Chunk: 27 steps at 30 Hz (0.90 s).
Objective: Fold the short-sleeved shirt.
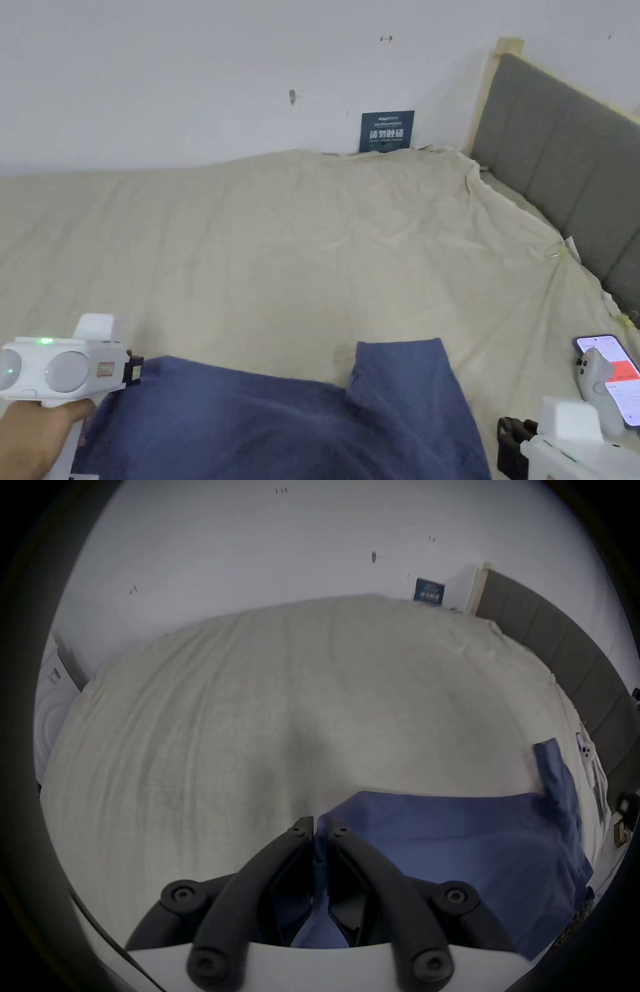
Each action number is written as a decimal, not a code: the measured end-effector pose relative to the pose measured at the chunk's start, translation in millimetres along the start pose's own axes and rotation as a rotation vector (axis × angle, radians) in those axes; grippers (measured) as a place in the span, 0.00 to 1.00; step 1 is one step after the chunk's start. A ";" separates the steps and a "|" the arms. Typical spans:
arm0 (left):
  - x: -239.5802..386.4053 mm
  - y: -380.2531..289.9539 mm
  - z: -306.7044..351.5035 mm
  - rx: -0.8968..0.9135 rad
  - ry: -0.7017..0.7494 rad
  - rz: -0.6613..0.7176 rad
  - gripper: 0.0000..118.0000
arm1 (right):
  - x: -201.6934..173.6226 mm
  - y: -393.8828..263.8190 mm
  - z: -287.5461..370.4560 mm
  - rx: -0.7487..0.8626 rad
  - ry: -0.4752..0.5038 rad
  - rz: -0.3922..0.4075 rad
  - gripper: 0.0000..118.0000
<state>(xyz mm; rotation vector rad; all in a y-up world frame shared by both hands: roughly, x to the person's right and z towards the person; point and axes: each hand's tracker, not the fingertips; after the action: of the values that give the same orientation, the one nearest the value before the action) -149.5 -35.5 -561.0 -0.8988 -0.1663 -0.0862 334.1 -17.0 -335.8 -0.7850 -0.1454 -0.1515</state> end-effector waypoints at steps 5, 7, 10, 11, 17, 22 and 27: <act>-1.8 -0.3 33.9 0.052 -0.040 -0.014 0.03 | 3.8 -8.8 -43.7 -0.144 -0.001 0.025 0.55; -2.5 -1.6 44.7 0.058 -0.038 -0.019 0.03 | 1.6 -10.9 -60.6 -0.156 -0.020 0.018 0.55; -4.7 -1.9 58.3 0.069 -0.047 -0.007 0.03 | -0.4 -13.4 -90.8 -0.215 -0.064 0.042 0.54; -5.0 -3.2 60.7 0.075 -0.046 -0.003 0.03 | -0.7 -14.0 -99.3 -0.225 -0.069 0.039 0.51; -12.4 -5.0 61.3 0.088 -0.052 0.028 0.03 | -4.5 -19.4 -129.7 -0.267 -0.114 0.063 0.40; -18.7 -8.9 58.5 0.087 -0.057 0.042 0.03 | -28.4 -21.7 -105.3 -0.234 -0.120 0.166 0.04; -24.0 -14.1 63.1 0.090 -0.055 0.056 0.03 | -21.9 -17.1 -90.2 -0.175 -0.098 0.181 0.04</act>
<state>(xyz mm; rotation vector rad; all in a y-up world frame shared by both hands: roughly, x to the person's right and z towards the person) -182.0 5.4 -515.9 -0.8163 -0.1945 -0.0021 316.0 -91.4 -391.1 -0.9762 -0.1541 0.0468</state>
